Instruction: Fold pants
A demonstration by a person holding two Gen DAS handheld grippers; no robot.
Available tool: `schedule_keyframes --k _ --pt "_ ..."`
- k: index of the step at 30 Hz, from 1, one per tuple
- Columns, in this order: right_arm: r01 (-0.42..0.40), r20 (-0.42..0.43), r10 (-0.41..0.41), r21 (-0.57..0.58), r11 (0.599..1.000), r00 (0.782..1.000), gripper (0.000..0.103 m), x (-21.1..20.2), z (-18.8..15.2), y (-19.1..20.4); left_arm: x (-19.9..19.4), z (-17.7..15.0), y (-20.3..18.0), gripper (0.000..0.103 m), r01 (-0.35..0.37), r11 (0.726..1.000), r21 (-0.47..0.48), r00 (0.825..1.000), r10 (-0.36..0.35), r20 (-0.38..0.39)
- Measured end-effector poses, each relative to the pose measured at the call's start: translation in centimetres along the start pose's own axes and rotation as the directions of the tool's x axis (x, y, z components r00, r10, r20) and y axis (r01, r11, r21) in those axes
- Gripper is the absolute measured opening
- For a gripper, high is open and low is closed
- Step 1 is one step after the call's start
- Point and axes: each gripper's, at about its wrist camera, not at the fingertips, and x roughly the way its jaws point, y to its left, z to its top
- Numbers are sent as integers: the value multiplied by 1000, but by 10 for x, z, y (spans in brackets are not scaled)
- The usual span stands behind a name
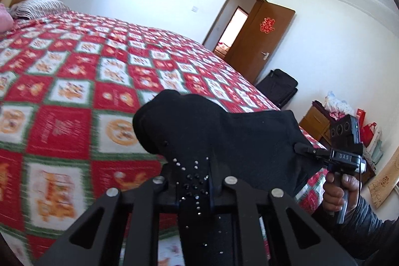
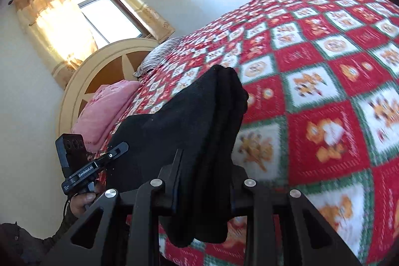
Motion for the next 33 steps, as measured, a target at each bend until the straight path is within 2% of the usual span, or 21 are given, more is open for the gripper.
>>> schedule_keyframes --k 6,9,12,15,17,19,21,23,24,26,31,33 --pt "-91 -56 86 -96 991 995 29 68 38 41 -45 11 47 16 -132 991 -26 989 133 61" --pt "-150 -108 134 -149 977 985 29 117 50 70 -68 10 75 16 -210 976 -55 973 215 85" --pt "-193 -137 168 -196 961 976 29 159 53 94 -80 6 105 16 -301 951 -75 947 308 94" --pt "-226 -179 193 -189 956 965 29 207 49 116 -82 0 138 16 -374 921 -111 921 383 75" --pt "-220 -209 179 -191 957 961 29 236 41 124 -76 -8 158 17 -394 908 -144 915 403 35" --pt "-203 -249 158 -166 965 955 29 263 33 121 -71 -17 172 26 -408 898 -168 910 414 6" --pt "-189 -253 151 -133 973 956 35 271 29 111 -69 -21 175 38 -419 892 -169 904 427 13" --pt "-197 -245 173 -78 977 954 40 272 28 99 -66 -20 171 50 -461 877 -137 884 467 21" --pt "-193 -243 173 -62 979 955 42 271 28 94 -64 -19 170 51 -476 872 -119 876 481 23" --pt "-183 -241 163 -60 981 957 42 272 27 93 -63 -18 170 51 -480 870 -110 874 485 20" --pt "-193 -214 175 -68 979 961 45 262 20 92 -69 -22 172 67 -512 853 -98 857 516 14" --pt "-173 -223 157 -54 983 962 55 261 17 85 -72 -26 172 71 -509 855 -103 858 513 12"
